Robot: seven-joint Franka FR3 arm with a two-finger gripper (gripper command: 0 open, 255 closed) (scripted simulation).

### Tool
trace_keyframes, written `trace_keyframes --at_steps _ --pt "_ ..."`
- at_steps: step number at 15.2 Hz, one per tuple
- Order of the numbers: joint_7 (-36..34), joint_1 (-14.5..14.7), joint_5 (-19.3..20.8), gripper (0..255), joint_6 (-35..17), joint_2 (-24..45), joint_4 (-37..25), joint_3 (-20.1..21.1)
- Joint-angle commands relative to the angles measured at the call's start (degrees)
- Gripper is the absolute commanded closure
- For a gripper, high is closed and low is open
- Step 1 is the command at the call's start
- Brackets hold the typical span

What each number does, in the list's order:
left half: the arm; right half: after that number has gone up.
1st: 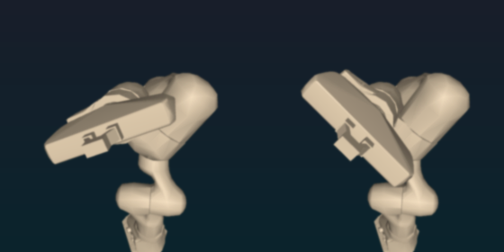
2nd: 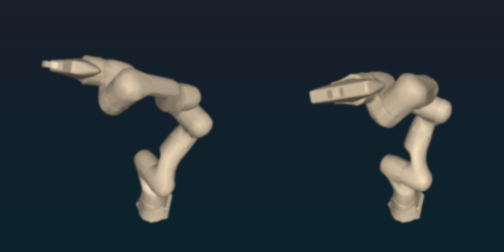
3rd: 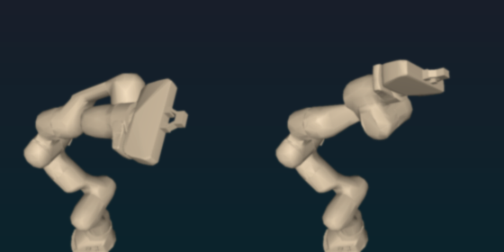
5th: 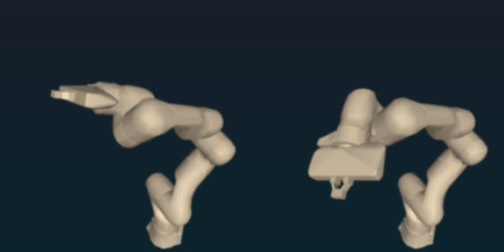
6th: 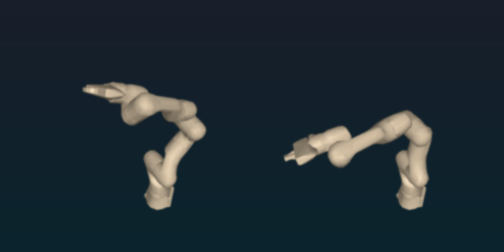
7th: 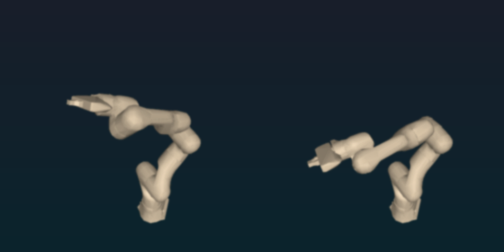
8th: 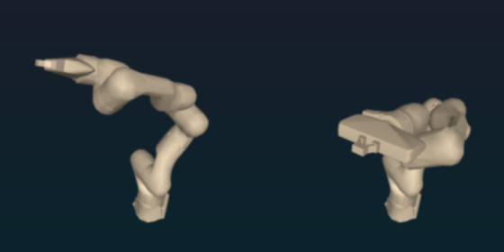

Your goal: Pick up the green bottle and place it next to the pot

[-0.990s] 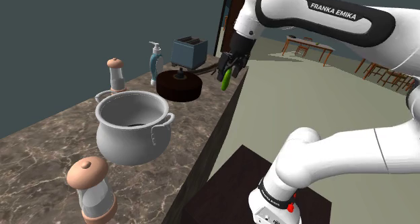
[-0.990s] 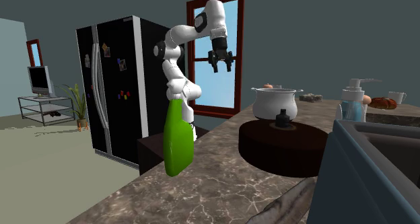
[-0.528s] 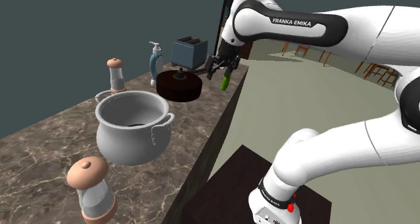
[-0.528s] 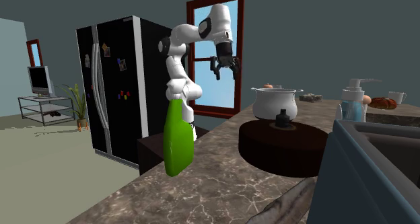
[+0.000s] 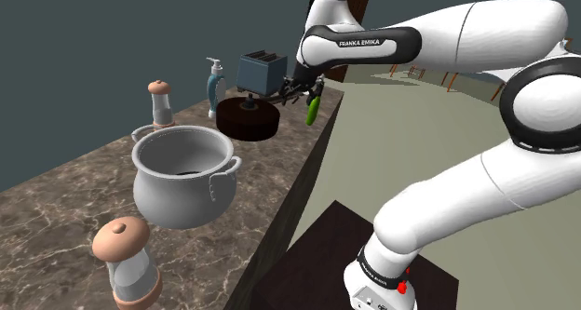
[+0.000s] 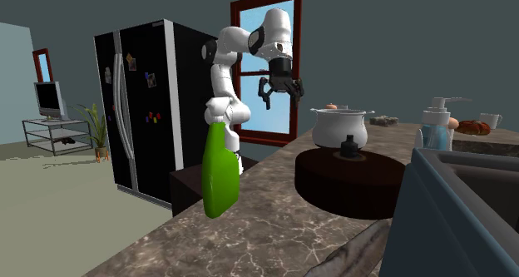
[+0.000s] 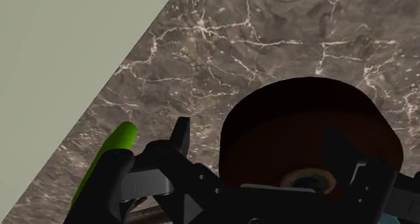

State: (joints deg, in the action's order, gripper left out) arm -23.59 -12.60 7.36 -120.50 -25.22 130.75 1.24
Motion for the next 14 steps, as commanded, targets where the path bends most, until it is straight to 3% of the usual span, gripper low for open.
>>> trace_keyframes --at_steps 1,14 --pt "-3.2 -1.8 1.7 0 -2.5 2.4 -0.8 0.1" --pt "-25.3 -11.9 14.8 0 -12.6 20.0 -11.7 -1.3"
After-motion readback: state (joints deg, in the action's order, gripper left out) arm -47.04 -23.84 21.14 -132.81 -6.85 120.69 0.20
